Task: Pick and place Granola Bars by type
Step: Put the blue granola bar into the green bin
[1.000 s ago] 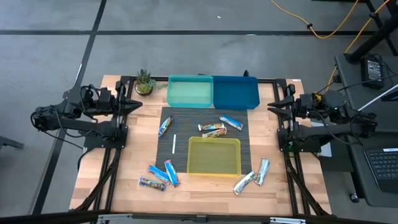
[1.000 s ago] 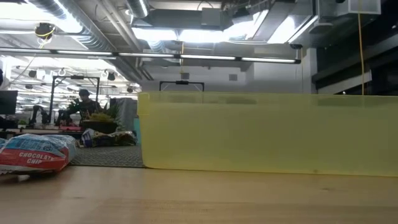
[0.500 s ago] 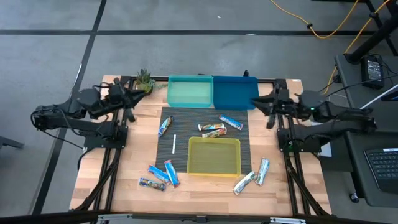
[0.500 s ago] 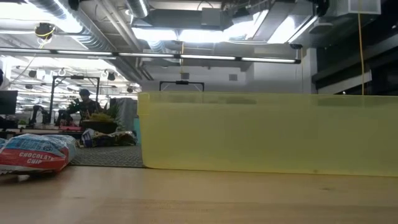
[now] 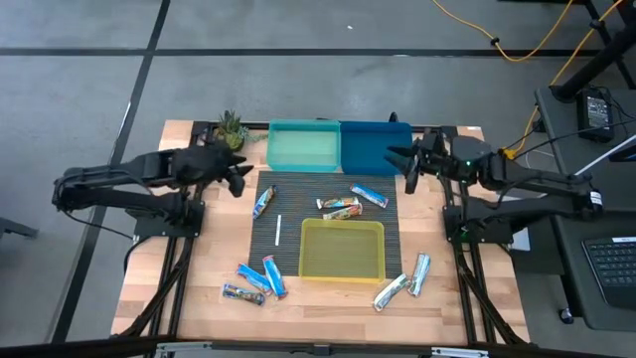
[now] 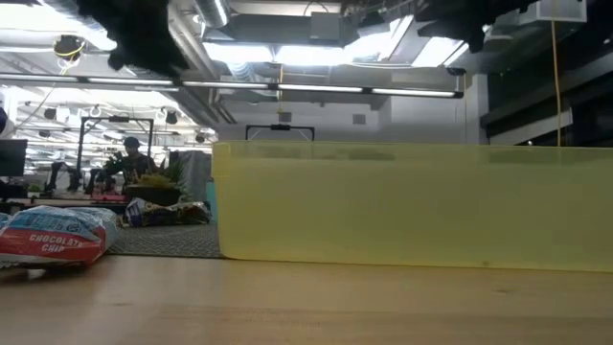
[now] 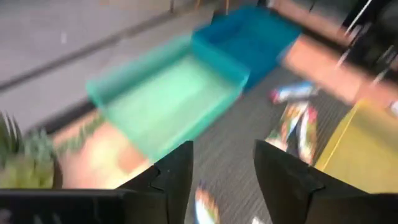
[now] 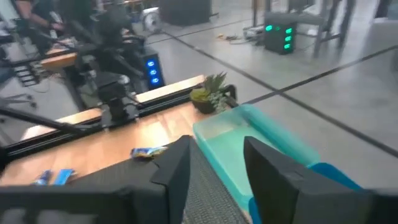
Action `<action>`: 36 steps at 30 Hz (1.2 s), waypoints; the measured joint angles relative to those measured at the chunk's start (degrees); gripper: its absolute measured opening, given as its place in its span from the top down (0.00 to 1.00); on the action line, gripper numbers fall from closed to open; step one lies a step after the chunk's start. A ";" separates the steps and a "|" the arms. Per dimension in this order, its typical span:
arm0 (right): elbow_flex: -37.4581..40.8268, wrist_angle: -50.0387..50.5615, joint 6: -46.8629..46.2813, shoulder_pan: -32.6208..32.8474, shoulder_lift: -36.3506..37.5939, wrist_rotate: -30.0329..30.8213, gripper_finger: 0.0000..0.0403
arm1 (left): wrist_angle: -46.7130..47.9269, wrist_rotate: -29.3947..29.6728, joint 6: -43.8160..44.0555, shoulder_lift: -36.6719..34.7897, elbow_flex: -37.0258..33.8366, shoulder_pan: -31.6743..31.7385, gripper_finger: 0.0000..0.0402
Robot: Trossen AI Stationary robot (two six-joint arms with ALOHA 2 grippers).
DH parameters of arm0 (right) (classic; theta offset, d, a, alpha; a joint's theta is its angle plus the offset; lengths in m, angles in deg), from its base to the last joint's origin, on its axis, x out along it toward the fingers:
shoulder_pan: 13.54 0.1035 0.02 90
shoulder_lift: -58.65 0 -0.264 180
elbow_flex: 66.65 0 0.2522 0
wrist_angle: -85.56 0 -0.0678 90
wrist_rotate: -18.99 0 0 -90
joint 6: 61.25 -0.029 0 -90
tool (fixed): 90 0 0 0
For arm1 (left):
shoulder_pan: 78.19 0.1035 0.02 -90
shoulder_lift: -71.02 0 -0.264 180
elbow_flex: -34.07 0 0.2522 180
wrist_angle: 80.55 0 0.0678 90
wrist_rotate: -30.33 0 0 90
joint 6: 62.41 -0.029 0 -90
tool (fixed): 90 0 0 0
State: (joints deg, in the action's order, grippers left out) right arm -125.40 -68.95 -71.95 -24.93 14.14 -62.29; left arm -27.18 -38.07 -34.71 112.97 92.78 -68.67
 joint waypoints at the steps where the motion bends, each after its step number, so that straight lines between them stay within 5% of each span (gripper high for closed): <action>1: 0.00 0.06 0.22 -0.65 -0.10 -1.56 0.58 | 0.81 -0.65 0.89 1.24 0.00 0.50 0.58; 11: 0.00 0.13 3.58 -5.73 -0.39 -3.88 0.44 | 2.58 -5.56 6.08 14.79 0.00 3.11 0.48; 28: 0.00 1.60 5.13 -7.18 -0.39 -6.02 0.44 | -7.64 -12.25 1.64 34.14 -2.43 3.06 0.33; 36: 0.00 1.67 5.11 -7.18 -0.39 -6.02 0.45 | -8.64 -8.67 1.53 40.99 -2.43 3.15 0.33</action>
State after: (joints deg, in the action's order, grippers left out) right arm -125.40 -67.28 -66.83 -32.11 13.75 -68.31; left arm -35.82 -46.73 -33.18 153.96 90.35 -65.53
